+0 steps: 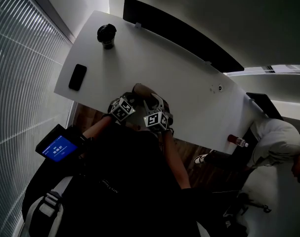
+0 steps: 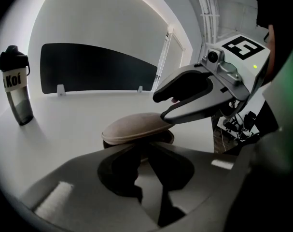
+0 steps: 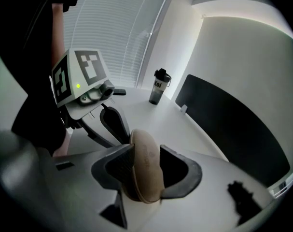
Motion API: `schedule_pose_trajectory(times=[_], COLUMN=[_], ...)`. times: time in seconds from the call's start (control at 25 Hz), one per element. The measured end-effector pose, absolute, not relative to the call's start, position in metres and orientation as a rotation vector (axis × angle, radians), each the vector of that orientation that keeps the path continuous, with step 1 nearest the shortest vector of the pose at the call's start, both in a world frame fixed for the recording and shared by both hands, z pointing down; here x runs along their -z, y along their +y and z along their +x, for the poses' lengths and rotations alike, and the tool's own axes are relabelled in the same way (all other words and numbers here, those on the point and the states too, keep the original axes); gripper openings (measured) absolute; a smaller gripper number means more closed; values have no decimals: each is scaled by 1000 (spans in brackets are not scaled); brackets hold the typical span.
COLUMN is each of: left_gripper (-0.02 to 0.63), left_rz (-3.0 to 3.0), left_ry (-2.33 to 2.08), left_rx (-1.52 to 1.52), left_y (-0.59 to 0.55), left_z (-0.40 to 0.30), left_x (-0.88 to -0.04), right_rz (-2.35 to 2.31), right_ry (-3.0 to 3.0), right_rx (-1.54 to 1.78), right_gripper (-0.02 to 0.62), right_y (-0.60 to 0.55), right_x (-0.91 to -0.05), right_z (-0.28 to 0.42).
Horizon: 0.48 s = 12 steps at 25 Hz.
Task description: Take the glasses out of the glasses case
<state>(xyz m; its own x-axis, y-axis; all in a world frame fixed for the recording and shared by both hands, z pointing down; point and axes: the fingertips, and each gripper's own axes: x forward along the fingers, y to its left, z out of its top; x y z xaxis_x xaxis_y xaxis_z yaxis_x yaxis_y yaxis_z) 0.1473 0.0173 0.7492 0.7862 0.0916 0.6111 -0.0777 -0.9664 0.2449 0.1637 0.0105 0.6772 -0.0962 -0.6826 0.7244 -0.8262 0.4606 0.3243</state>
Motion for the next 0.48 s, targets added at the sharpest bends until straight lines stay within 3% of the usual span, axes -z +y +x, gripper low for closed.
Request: schedule_pose_trajectory(times=[0.2,0.48], left_gripper=[89,91], left_rz=[2695,2697], left_ry=[78,133], left_rx=[-1024,-1050], left_y=[26,25], left_z=[148,159], left_x=[-761,-772], right_rz=[1164,1075], right_ry=[-1839,-1776], right_rx=[-228,-153], right_gripper=[212,215], right_y=[17,15], right_x=[-697,-718], right_z=[156,172])
